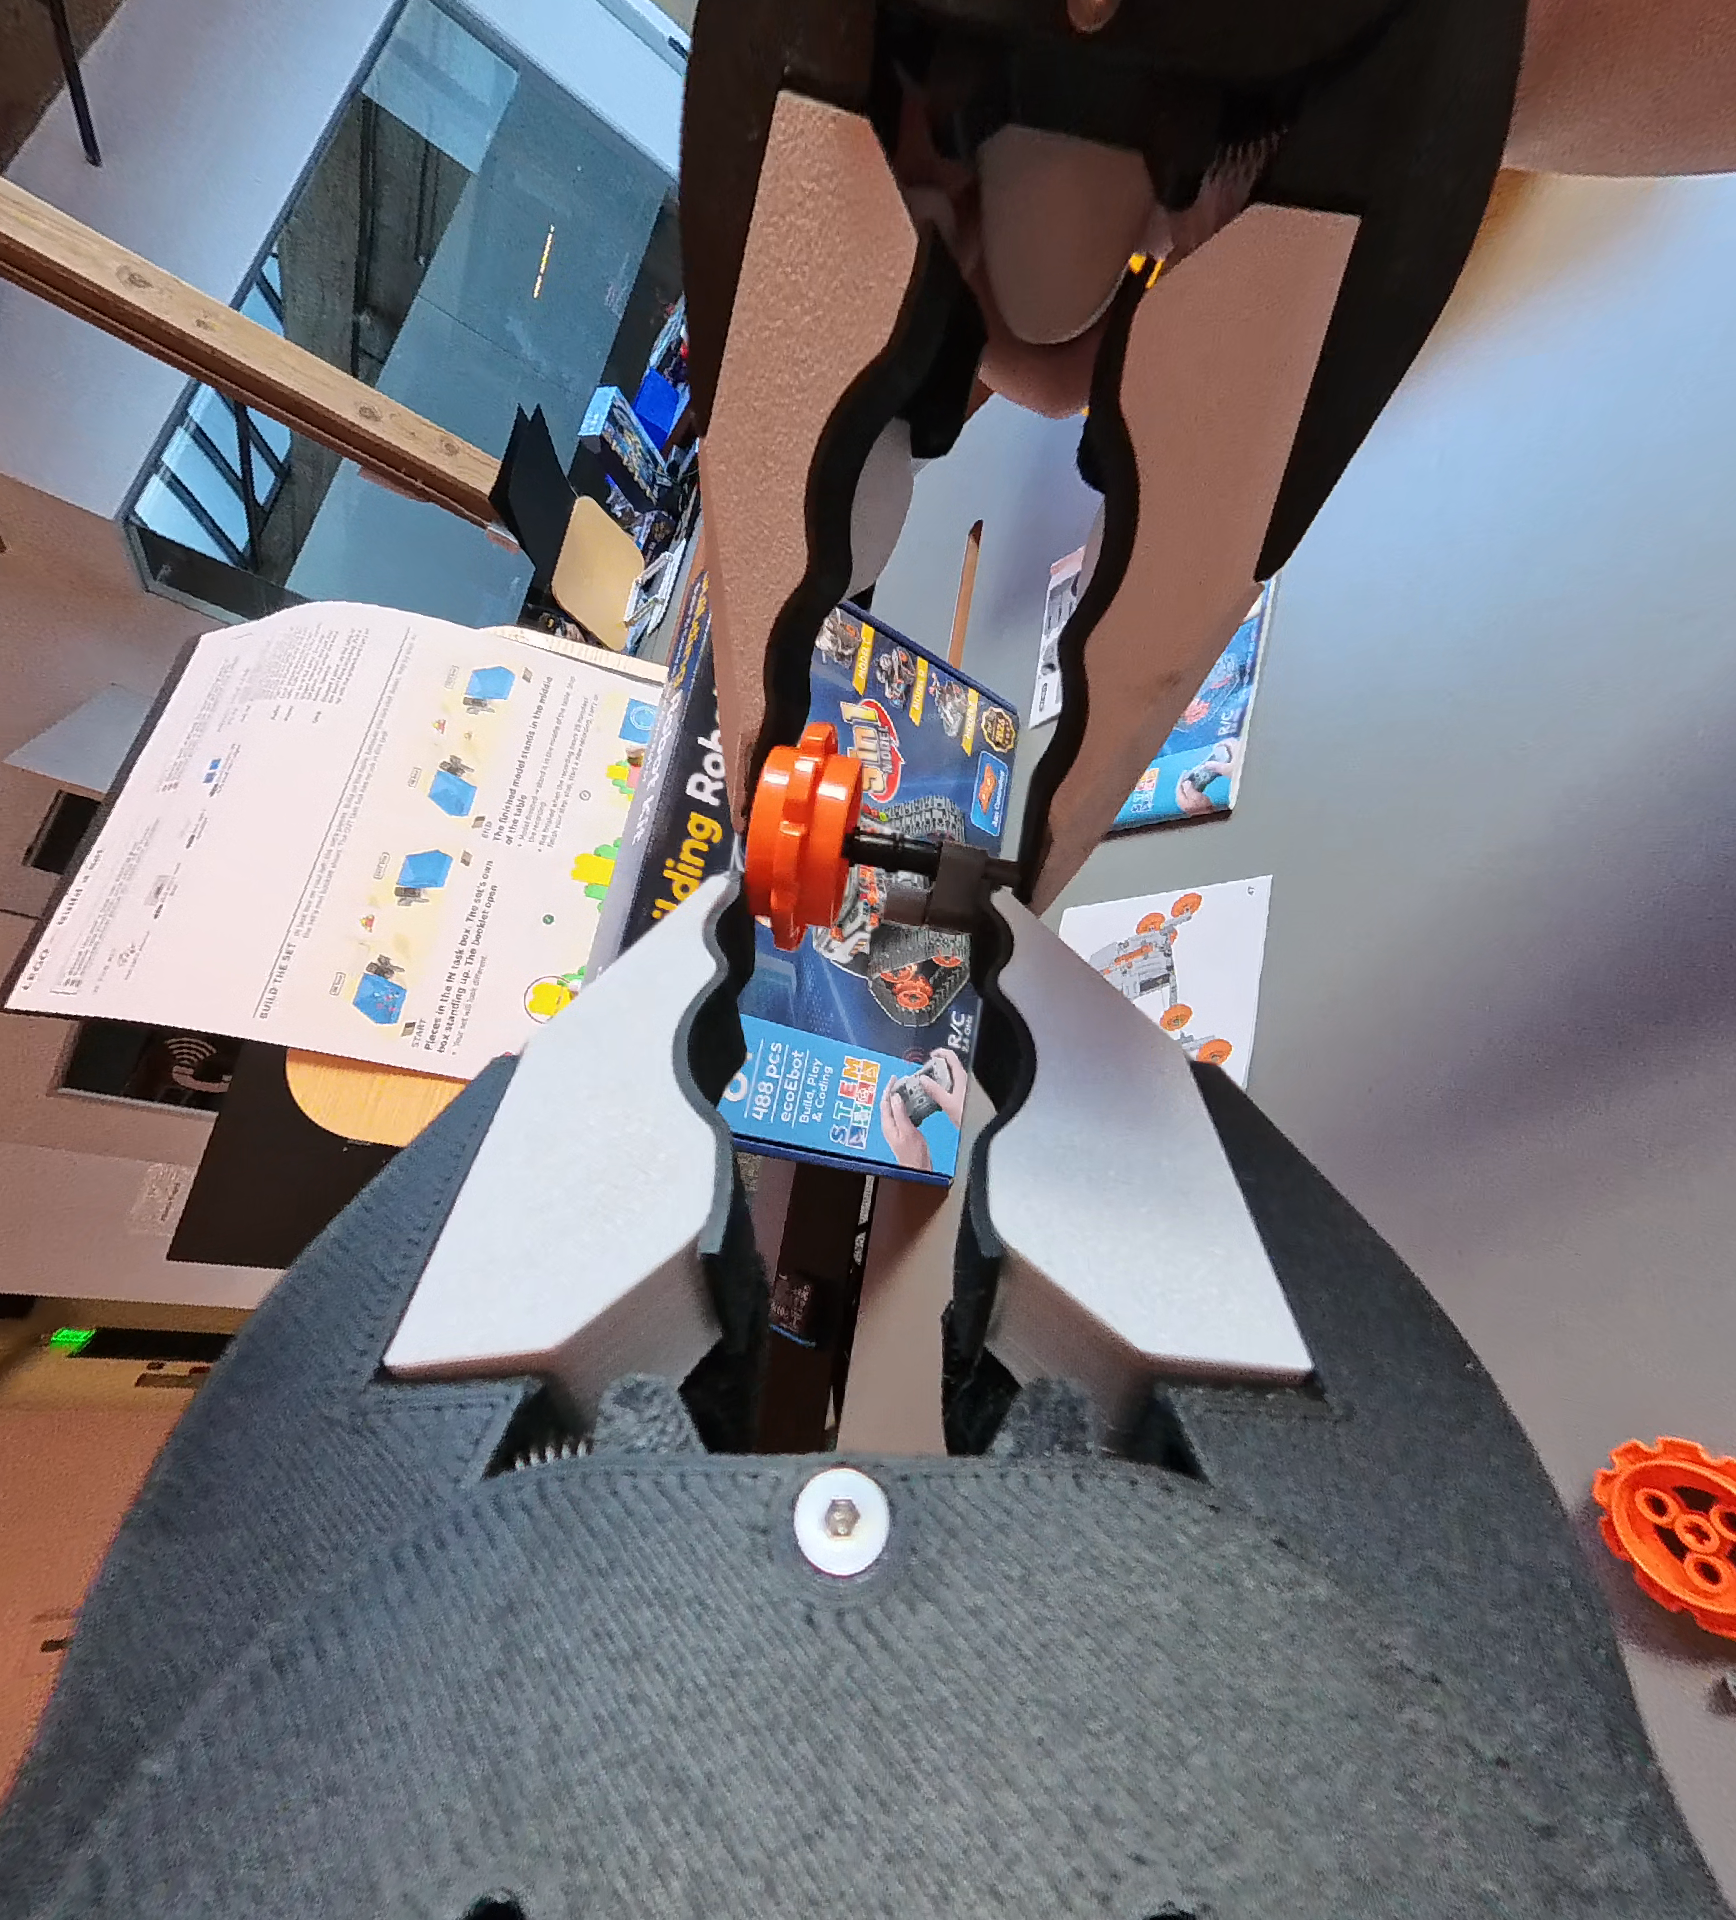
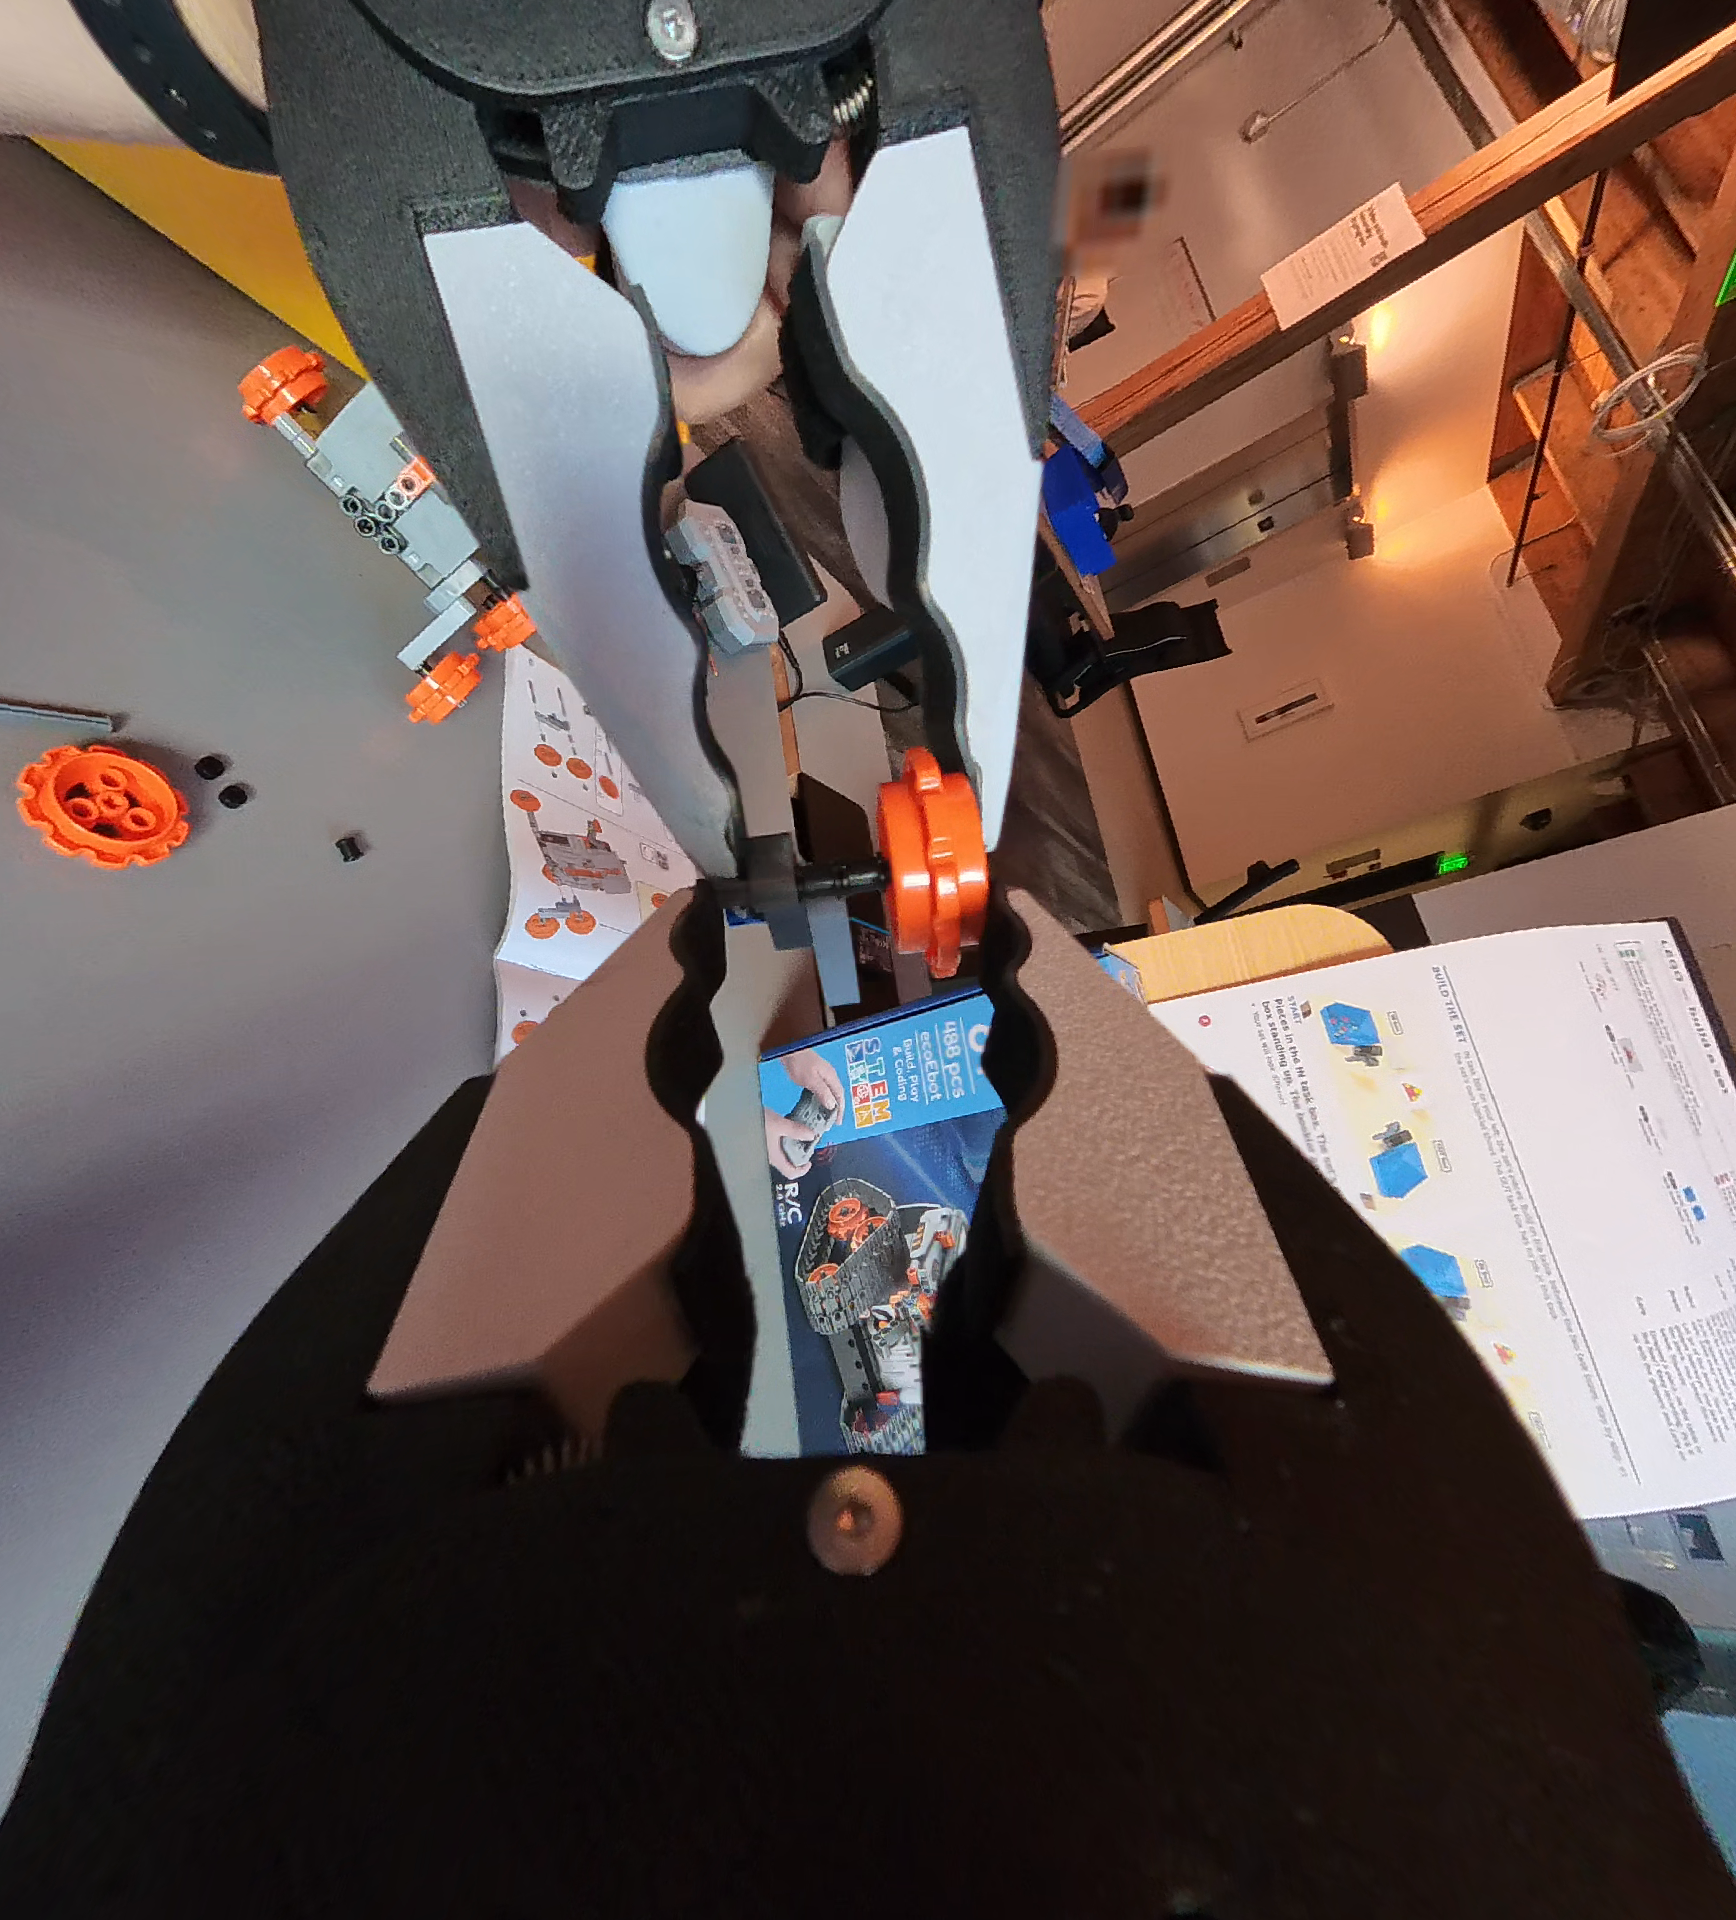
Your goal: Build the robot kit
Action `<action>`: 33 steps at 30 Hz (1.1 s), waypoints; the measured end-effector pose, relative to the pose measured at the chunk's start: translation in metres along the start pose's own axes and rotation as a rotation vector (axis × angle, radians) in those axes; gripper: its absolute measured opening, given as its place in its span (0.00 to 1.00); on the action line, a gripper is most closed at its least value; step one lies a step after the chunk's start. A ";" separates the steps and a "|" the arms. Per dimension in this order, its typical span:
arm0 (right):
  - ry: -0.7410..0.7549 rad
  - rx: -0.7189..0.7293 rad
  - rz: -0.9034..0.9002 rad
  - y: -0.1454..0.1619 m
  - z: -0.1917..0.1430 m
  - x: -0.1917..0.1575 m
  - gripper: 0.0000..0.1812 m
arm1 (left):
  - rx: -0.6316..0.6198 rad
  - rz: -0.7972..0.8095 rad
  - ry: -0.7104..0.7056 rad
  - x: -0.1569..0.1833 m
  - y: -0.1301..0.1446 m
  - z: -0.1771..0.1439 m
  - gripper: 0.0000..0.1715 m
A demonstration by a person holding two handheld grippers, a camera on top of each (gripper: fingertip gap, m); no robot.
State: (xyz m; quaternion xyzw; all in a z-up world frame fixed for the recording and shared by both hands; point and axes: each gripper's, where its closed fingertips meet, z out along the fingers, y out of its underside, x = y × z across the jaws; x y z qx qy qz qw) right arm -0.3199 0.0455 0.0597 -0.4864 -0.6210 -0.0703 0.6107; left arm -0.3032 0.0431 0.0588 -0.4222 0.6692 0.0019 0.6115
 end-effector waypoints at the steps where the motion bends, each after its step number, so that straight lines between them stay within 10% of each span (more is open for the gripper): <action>1: -0.004 -0.003 0.003 0.000 0.000 0.000 0.27 | 0.000 0.002 0.000 0.000 0.000 0.000 0.23; 33: -0.009 -0.022 0.045 0.008 0.003 0.003 0.26 | -0.031 -0.014 -0.022 -0.002 0.005 0.005 0.22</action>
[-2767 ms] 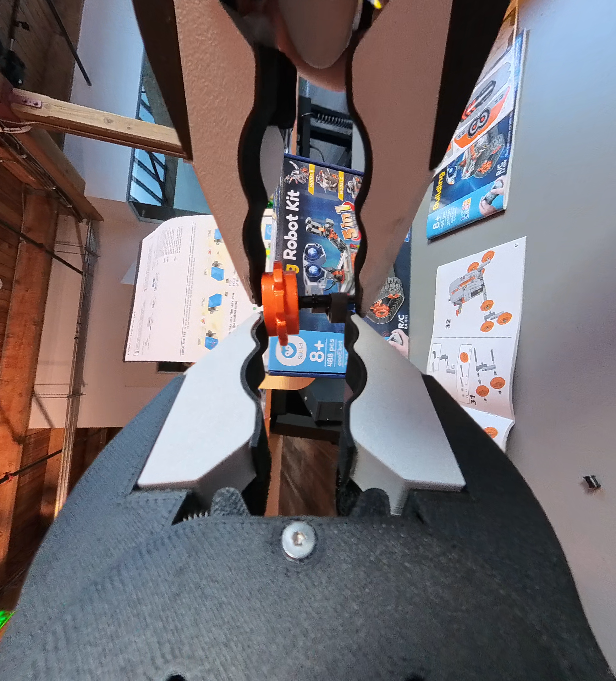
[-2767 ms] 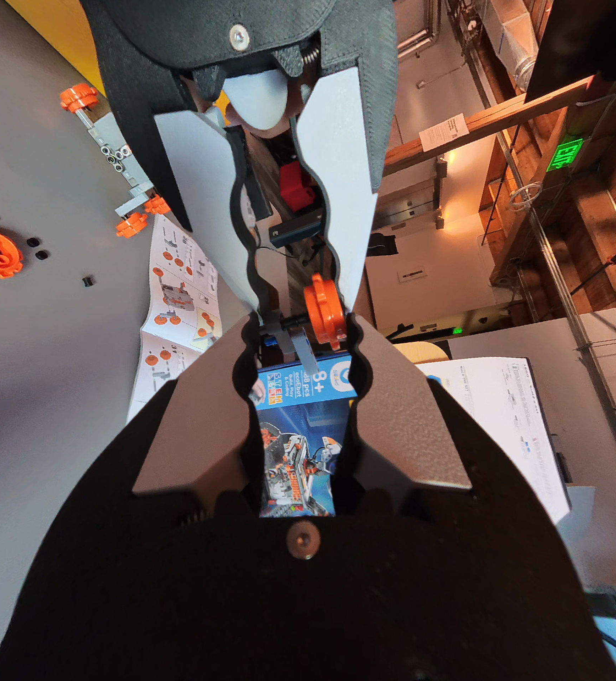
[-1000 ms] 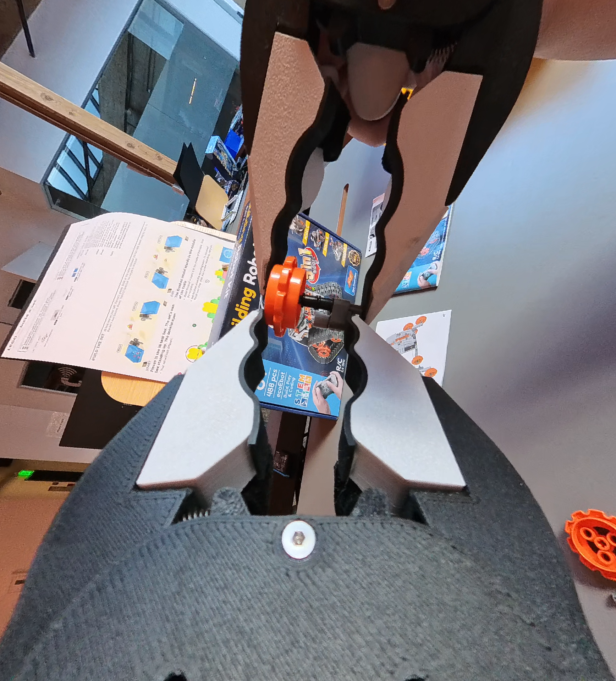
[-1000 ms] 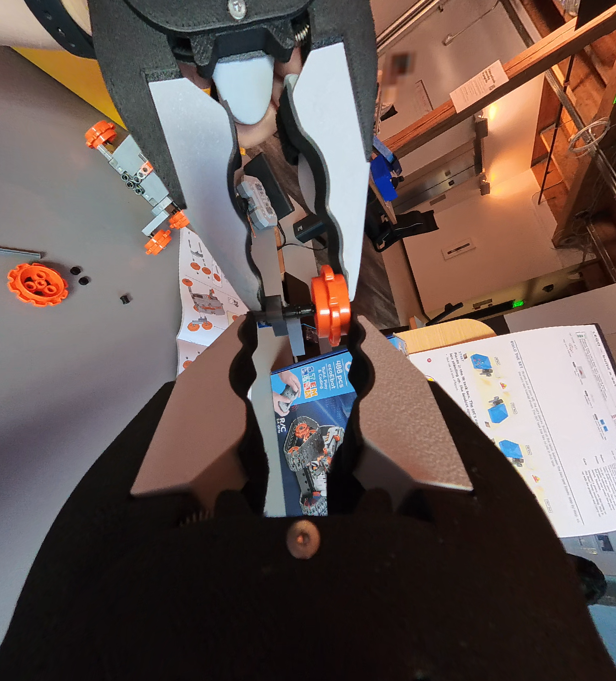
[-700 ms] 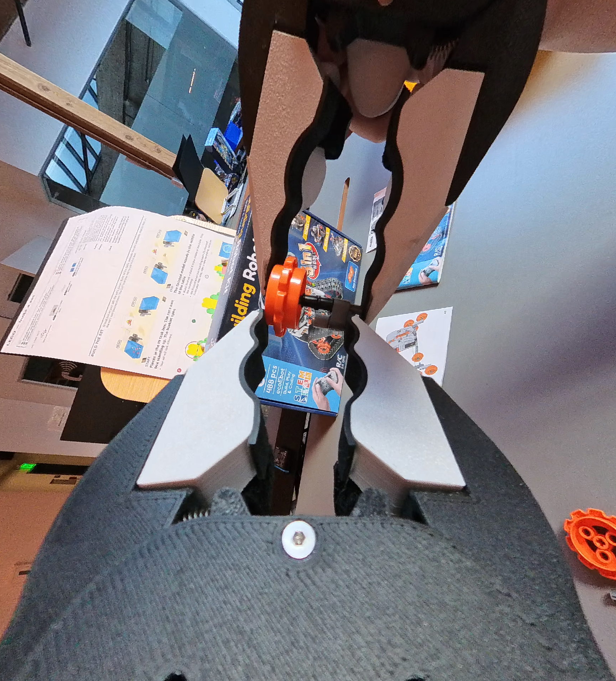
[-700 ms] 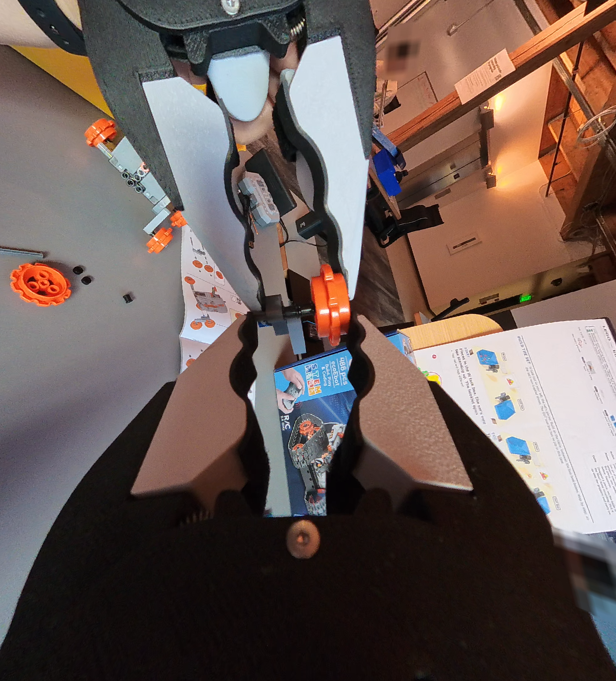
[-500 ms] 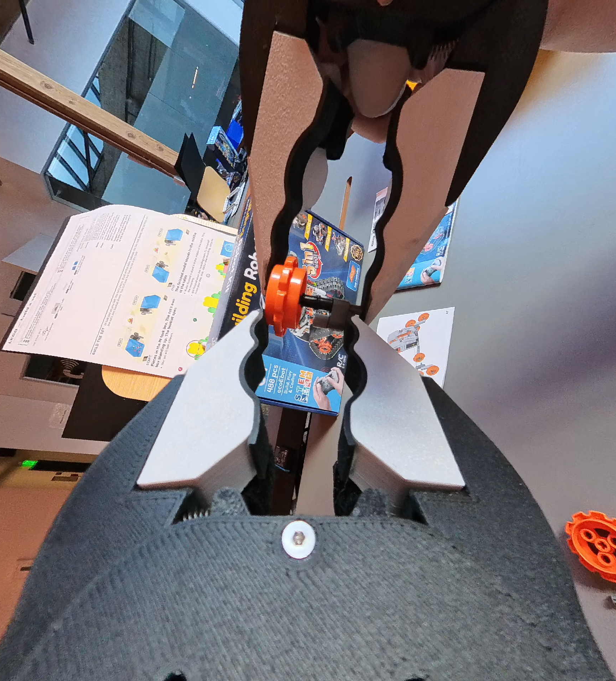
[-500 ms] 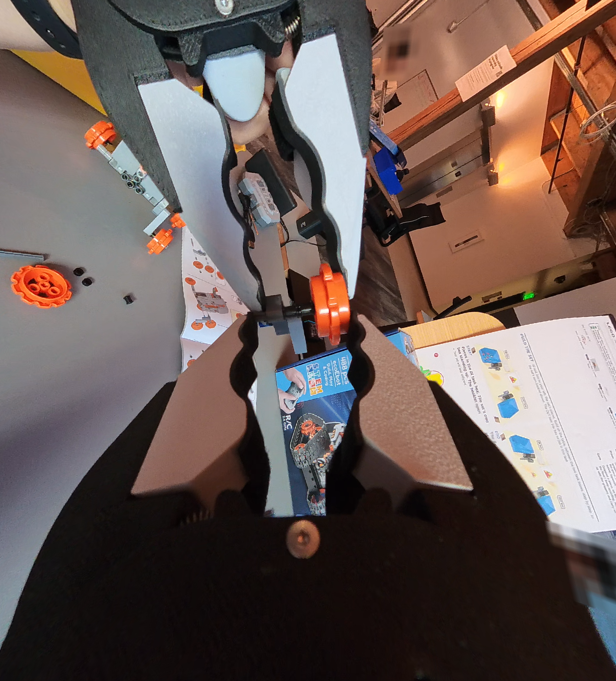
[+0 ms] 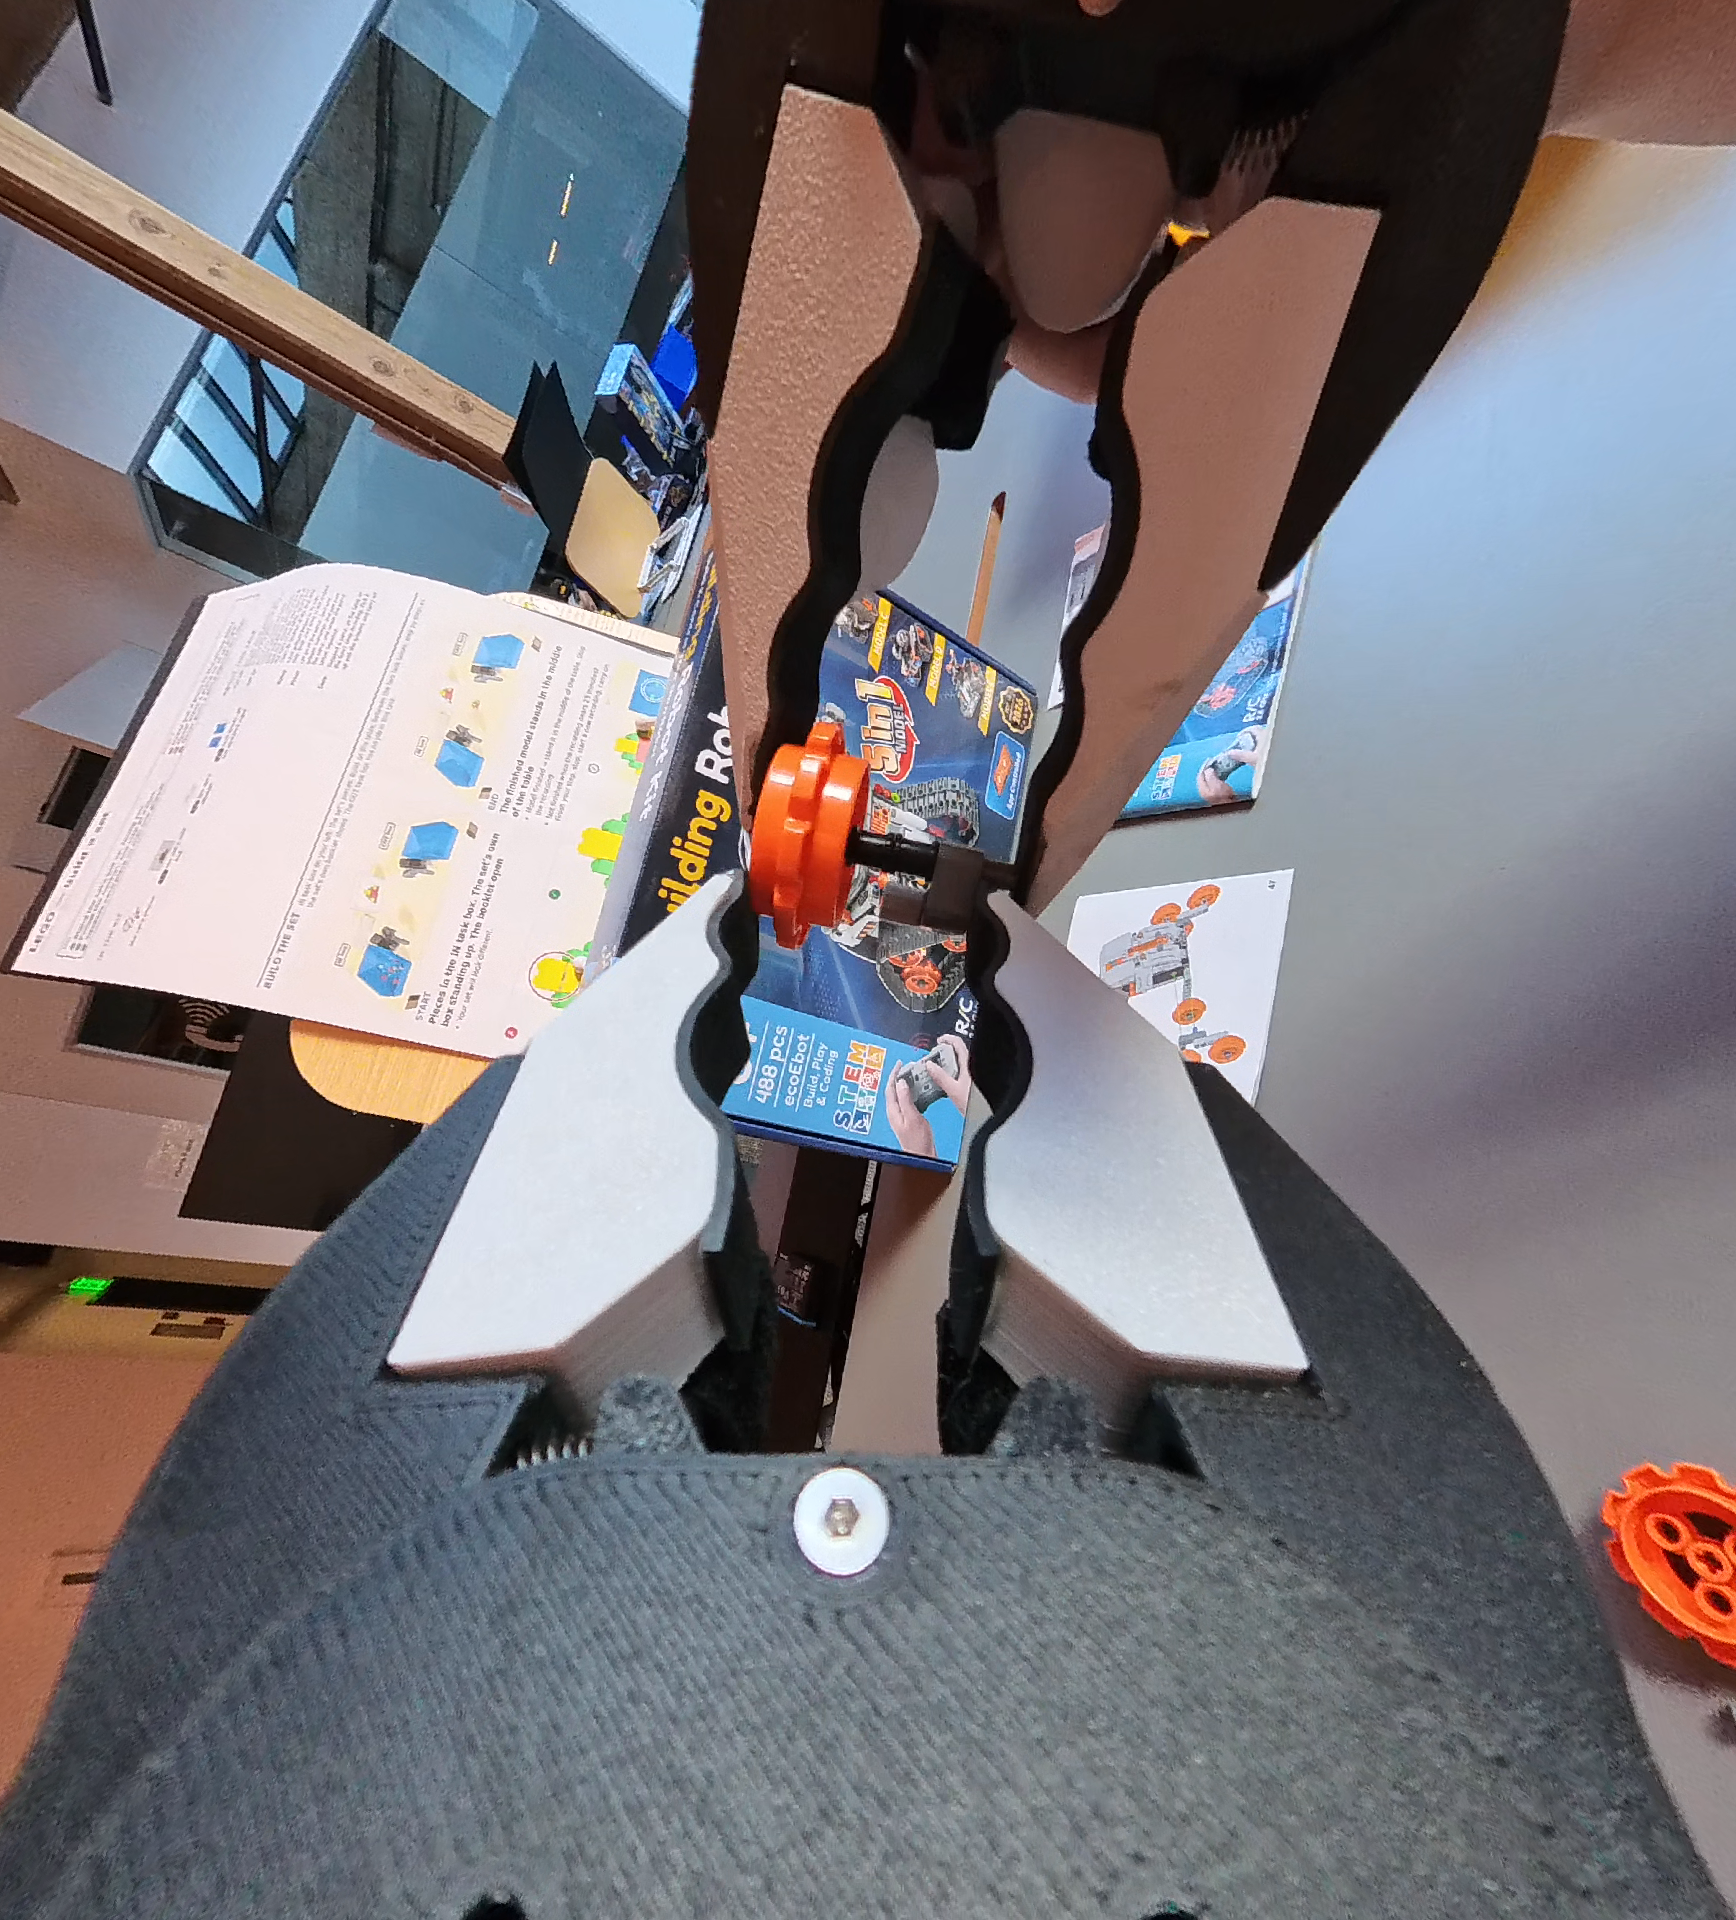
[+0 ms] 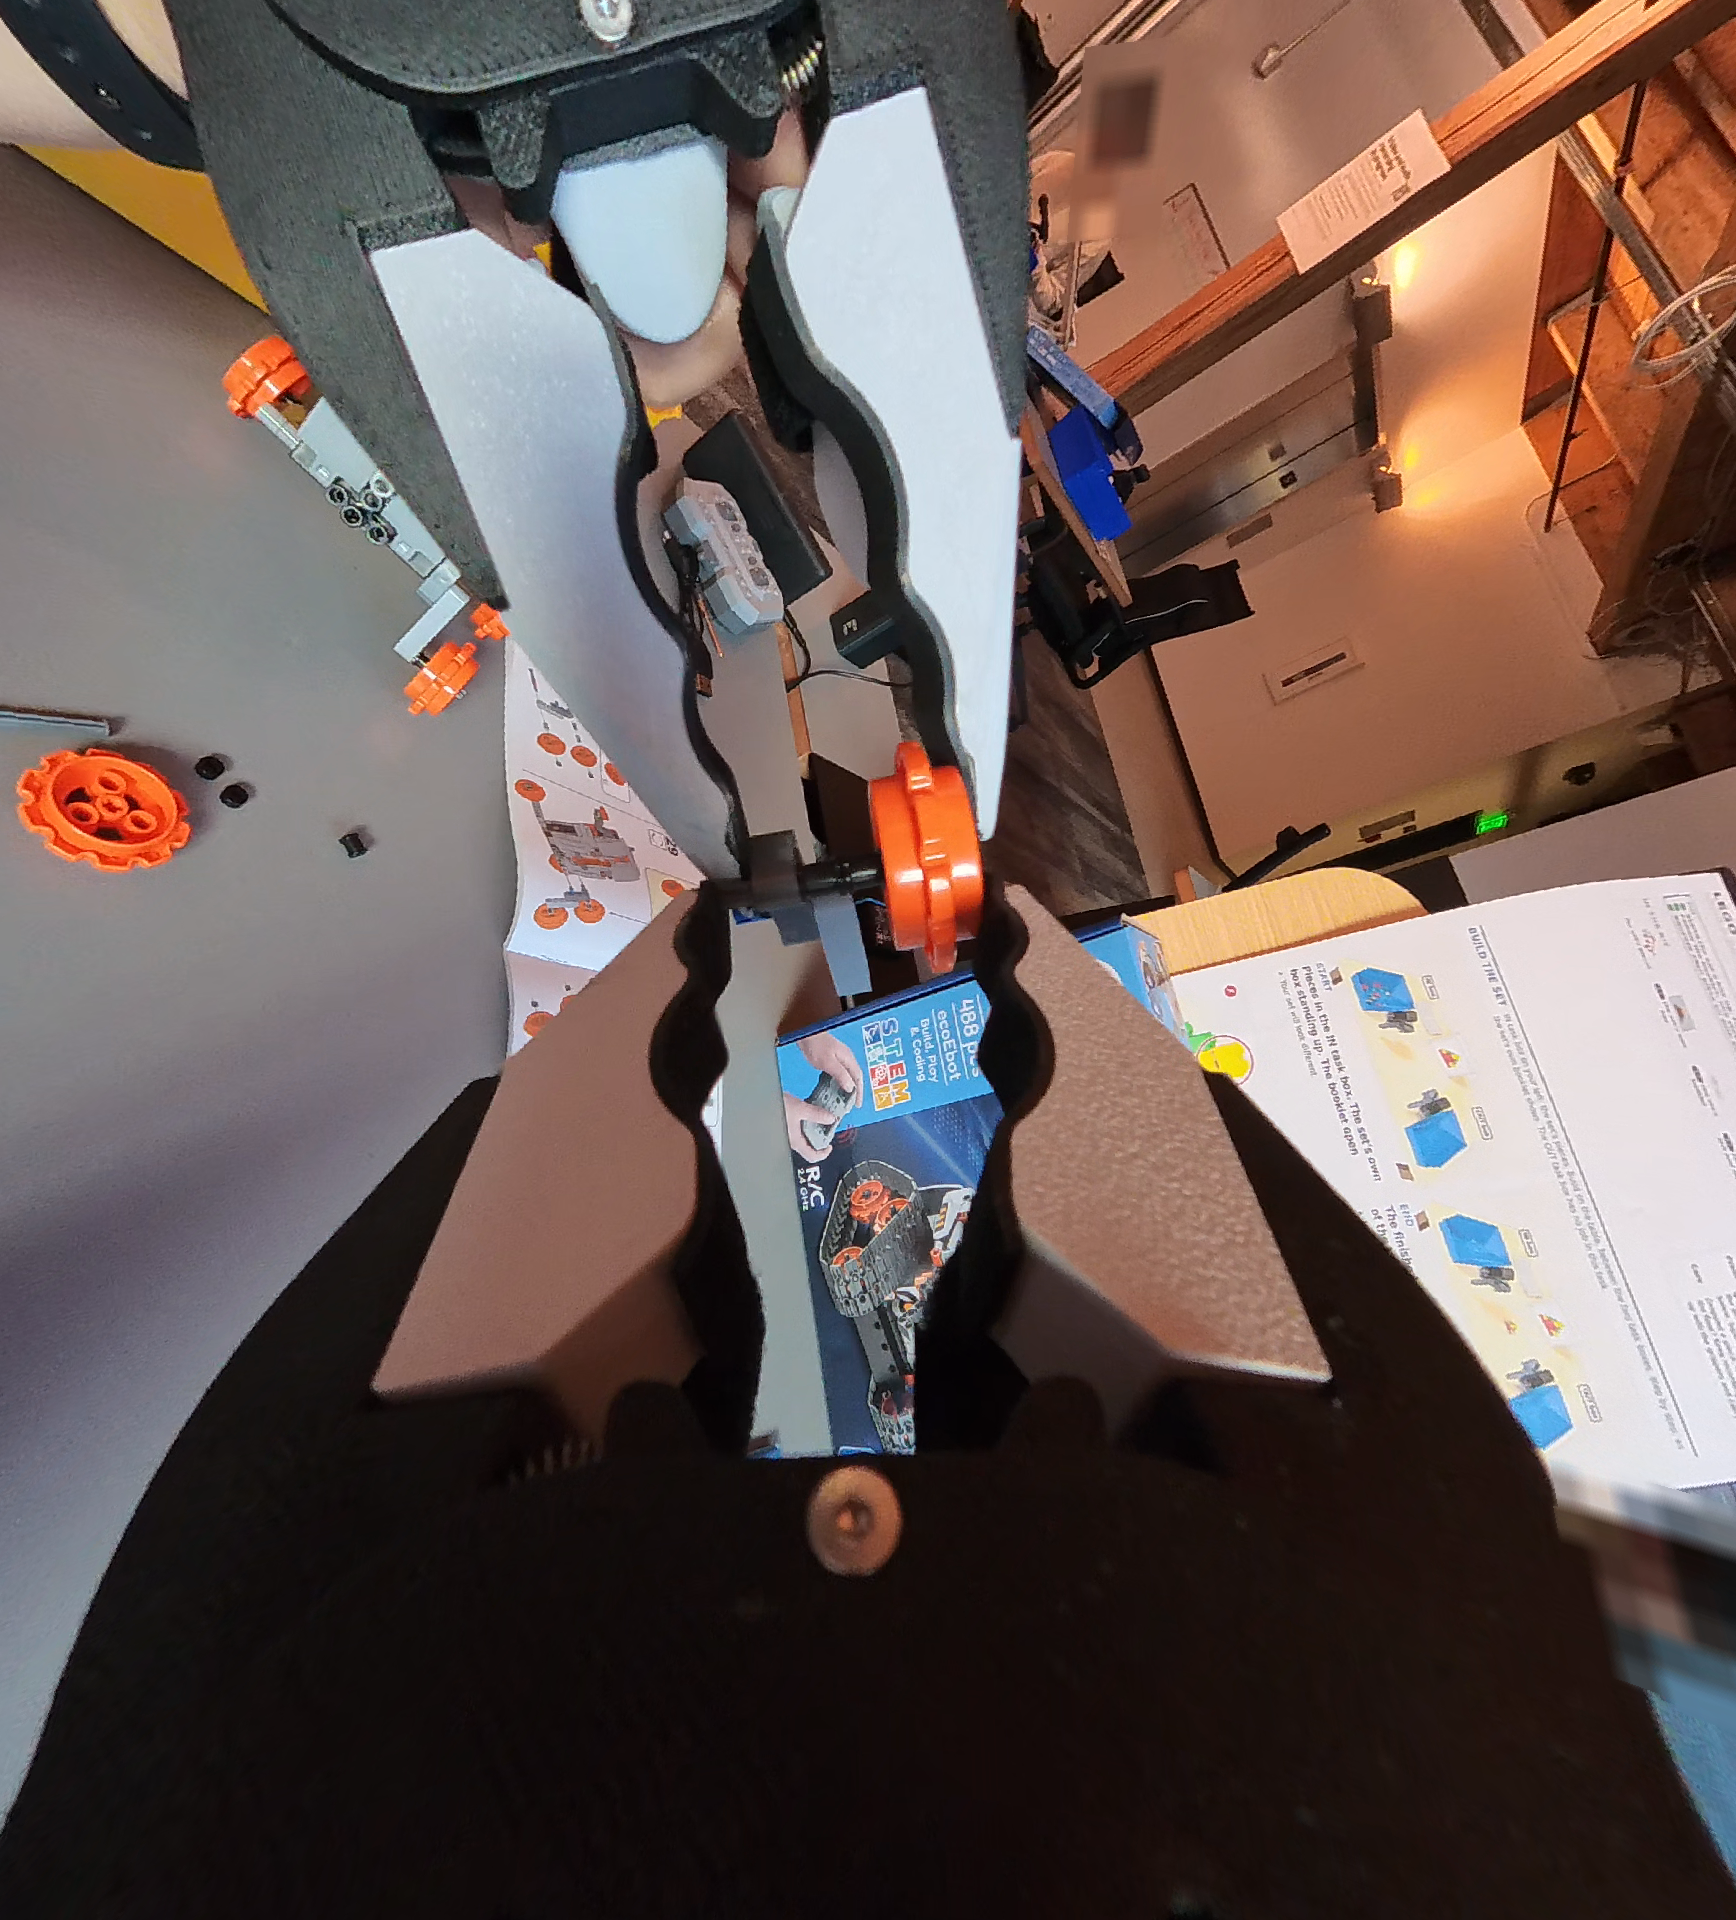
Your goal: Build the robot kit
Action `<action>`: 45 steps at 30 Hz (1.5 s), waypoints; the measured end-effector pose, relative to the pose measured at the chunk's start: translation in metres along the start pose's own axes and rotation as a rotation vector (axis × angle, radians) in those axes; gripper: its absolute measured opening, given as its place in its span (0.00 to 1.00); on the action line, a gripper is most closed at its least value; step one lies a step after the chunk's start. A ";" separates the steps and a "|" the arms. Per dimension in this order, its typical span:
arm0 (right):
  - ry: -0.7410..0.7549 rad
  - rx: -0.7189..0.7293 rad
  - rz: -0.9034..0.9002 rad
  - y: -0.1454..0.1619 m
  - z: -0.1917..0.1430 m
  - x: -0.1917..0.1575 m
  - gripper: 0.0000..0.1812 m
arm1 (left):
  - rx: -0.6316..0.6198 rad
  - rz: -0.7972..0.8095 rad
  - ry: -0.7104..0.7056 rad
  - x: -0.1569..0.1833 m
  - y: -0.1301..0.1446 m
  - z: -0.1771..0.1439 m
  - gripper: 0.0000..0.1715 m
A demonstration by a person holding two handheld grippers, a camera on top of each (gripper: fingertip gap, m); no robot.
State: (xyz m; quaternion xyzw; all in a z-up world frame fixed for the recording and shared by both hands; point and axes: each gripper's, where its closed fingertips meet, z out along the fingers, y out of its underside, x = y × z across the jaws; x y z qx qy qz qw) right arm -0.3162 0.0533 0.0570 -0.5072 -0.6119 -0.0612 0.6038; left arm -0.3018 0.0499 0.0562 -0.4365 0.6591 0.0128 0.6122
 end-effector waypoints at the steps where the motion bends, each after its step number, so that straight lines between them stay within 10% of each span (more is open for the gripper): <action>1: -0.001 0.000 0.004 0.000 0.000 0.000 0.26 | 0.000 0.000 -0.001 0.000 0.000 0.000 0.22; 45: 0.154 -0.032 -0.205 -0.010 -0.007 0.011 0.25 | -0.047 0.199 -0.184 -0.014 -0.007 -0.008 0.21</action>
